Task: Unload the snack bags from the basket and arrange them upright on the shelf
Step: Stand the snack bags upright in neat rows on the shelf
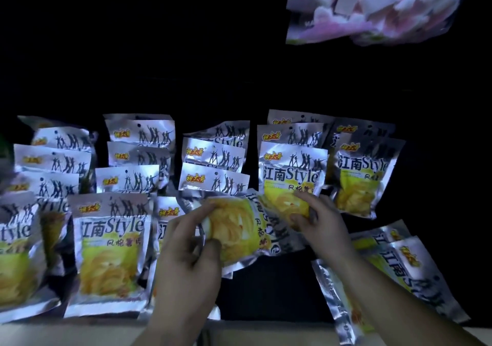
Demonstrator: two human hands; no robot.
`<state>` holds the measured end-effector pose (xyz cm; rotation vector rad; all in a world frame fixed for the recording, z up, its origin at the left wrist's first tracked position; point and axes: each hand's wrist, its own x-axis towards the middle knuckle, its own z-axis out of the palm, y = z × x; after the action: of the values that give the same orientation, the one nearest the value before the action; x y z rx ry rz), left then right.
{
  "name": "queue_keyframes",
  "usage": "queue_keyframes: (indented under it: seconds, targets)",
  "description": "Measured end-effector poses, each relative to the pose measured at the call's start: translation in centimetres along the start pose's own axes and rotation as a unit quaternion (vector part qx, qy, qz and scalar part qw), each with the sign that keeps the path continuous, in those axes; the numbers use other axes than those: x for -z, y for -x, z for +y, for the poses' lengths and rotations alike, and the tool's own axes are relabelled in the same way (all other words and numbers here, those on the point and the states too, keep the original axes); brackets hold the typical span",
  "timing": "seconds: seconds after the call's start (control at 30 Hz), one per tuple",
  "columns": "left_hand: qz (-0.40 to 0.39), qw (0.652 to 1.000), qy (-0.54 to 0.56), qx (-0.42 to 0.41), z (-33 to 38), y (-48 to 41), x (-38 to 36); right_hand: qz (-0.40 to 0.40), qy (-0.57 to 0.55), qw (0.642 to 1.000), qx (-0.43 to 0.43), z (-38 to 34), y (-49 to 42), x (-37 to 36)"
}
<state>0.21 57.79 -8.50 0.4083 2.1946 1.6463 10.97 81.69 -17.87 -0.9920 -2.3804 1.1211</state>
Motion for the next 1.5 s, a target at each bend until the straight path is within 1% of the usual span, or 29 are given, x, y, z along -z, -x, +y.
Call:
queue_keyframes:
  seconds: [0.1, 0.17, 0.3, 0.37, 0.43, 0.53, 0.6, 0.67, 0.73, 0.8, 0.87, 0.93, 1.0, 1.03, 1.1, 1.23, 1.33, 1.4, 1.5]
  targets:
    - [0.04, 0.998, 0.043, 0.037, 0.2, 0.1, 0.6, -0.016, 0.006, 1.0, 0.021, -0.2, -0.2, 0.2]
    - [0.059, 0.994, 0.078, 0.054, 0.1, 0.0, 1.0, -0.019, 0.007, 1.0, 0.019, -0.2, -0.4, 0.1]
    - [0.071, 0.988, 0.117, 0.074, 0.4, -0.2, 0.8, -0.023, -0.004, 0.999, 0.024, -0.3, 0.0, 0.0]
    - [0.077, 0.984, 0.135, 0.082, 0.7, -0.3, 0.5, -0.022, -0.023, 0.999, -0.003, -0.2, 0.5, 0.4]
    - [0.083, 0.983, 0.133, 0.092, 0.5, -0.4, 0.1, -0.003, -0.04, 0.999, -0.036, -0.3, 1.0, 1.2]
    - [0.061, 0.984, 0.137, 0.097, 0.7, -0.2, -0.5, 0.085, -0.08, 0.992, -0.042, -2.2, 2.3, 2.8]
    - [0.042, 0.985, 0.137, 0.095, 1.0, 0.1, -1.0, 0.124, -0.143, 0.98, -0.056, -4.4, 4.1, 3.8]
    - [0.016, 0.986, 0.14, 0.094, 1.5, 0.5, -1.4, 0.108, -0.206, 0.969, -0.082, -6.7, 6.3, 4.2]
    - [-0.01, 0.986, 0.141, 0.086, 2.1, 0.9, -1.9, 0.061, -0.253, 0.958, -0.123, -8.2, 8.0, 3.4]
    - [-0.046, 0.984, 0.154, 0.071, 2.2, 1.3, -2.7, 0.038, -0.332, 0.93, -0.155, -8.7, 8.8, 2.3]
    - [-0.089, 0.979, 0.169, 0.071, 1.6, 1.7, -3.7, 0.051, -0.391, 0.906, -0.153, -8.5, 8.8, 1.4]
    - [-0.132, 0.974, 0.168, 0.076, 0.4, 2.2, -4.4, 0.079, -0.405, 0.901, -0.137, -8.0, 8.3, 1.2]
    - [-0.138, 0.978, 0.139, 0.074, -1.0, 2.2, -4.8, 0.108, -0.371, 0.915, -0.119, -7.5, 7.7, 1.4]
    - [-0.135, 0.981, 0.123, 0.073, -1.7, 2.2, -4.9, 0.109, -0.35, 0.924, -0.111, -7.2, 7.4, 1.6]
    - [-0.119, 0.988, 0.083, 0.061, -3.1, 1.9, -4.8, 0.091, -0.303, 0.945, -0.088, -6.5, 6.8, 2.3]
    - [-0.094, 0.994, -0.044, 0.037, -5.4, 1.1, -4.5, 0.039, -0.178, 0.983, -0.019, -5.0, 5.1, 2.8]
    - [-0.09, 0.993, -0.073, 0.023, -6.3, 0.8, -4.2, -0.007, -0.127, 0.992, -0.003, -4.1, 3.6, 1.8]
    - [-0.097, 0.992, -0.075, 0.022, -6.4, 0.9, -4.4, -0.021, -0.086, 0.996, 0.025, -3.3, 2.8, 0.9]
    - [-0.156, 0.984, -0.081, 0.023, -6.9, 0.9, -5.4, -0.032, -0.018, 0.999, 0.037, -2.2, 1.8, 0.2]
